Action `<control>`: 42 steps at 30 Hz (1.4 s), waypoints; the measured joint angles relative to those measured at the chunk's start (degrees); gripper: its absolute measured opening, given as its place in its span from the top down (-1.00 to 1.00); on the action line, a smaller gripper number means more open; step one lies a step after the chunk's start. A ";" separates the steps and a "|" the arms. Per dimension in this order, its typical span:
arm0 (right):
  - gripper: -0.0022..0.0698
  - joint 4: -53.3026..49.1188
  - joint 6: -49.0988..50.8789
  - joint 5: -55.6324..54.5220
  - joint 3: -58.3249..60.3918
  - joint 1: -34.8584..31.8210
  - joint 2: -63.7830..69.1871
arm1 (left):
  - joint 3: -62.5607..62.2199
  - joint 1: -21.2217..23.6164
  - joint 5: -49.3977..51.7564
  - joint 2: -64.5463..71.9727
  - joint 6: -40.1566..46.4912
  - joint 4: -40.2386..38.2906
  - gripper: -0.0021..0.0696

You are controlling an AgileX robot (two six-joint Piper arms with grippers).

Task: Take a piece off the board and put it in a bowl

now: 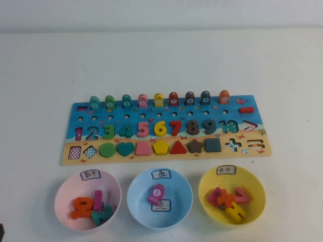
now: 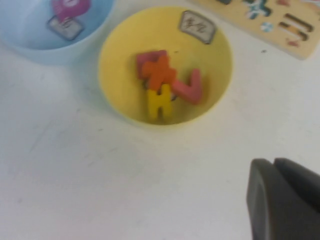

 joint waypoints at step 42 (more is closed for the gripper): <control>0.99 5.82 -0.20 -21.23 32.20 -26.71 -38.15 | 0.00 0.00 0.00 0.00 0.00 0.00 0.96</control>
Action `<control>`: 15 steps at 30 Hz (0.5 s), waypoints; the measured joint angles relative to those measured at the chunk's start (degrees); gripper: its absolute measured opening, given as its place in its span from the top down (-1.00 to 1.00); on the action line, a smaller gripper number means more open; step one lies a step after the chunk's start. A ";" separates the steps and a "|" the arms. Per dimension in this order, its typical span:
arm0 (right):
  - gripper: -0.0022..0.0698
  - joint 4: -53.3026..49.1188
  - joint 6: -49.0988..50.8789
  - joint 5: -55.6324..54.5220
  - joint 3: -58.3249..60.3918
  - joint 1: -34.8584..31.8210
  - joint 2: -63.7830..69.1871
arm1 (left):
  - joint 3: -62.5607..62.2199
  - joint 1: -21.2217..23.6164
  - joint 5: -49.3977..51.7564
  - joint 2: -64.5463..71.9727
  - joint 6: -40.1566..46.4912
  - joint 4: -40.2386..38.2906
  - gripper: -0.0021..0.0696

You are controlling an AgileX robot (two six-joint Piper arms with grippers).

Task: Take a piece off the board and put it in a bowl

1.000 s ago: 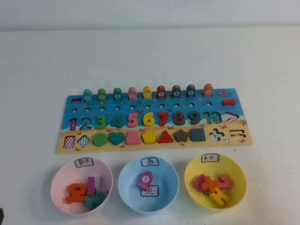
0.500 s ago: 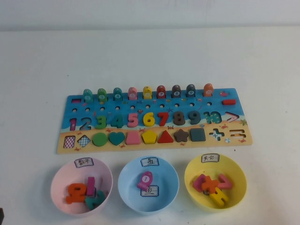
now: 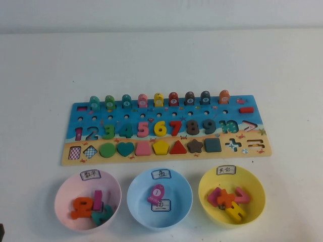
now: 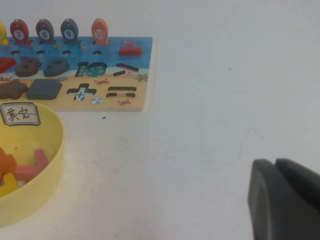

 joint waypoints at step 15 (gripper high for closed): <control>0.99 -0.50 -0.10 0.18 0.00 0.00 -0.11 | 0.00 0.00 0.00 0.00 0.00 0.00 0.96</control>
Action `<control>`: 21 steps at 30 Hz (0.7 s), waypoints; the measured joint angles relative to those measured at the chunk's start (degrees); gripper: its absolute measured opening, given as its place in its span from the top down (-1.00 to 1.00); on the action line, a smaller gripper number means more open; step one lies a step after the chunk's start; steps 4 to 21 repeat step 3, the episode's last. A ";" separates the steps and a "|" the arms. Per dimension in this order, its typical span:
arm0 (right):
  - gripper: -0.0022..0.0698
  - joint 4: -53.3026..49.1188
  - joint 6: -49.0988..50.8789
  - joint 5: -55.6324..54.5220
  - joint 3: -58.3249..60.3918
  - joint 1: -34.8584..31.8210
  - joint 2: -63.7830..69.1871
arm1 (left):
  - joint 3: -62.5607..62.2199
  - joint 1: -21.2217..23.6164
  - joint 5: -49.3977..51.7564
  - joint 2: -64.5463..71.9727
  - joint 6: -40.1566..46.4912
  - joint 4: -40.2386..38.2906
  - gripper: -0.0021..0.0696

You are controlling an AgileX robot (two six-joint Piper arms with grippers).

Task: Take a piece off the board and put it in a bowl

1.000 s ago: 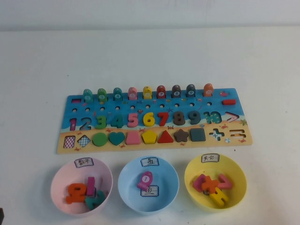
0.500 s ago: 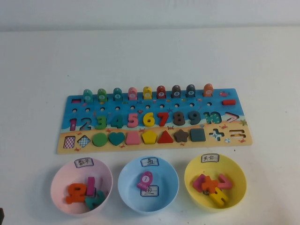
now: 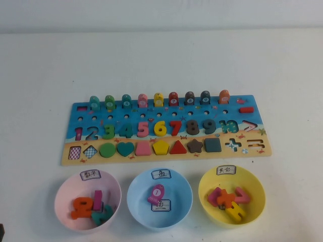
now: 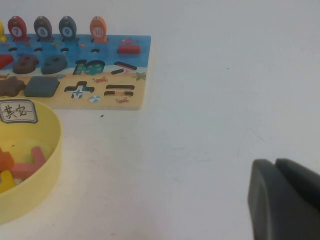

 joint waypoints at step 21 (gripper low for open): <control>0.99 0.00 0.00 0.00 0.00 0.00 0.00 | 0.00 0.00 0.00 0.00 0.00 0.00 0.96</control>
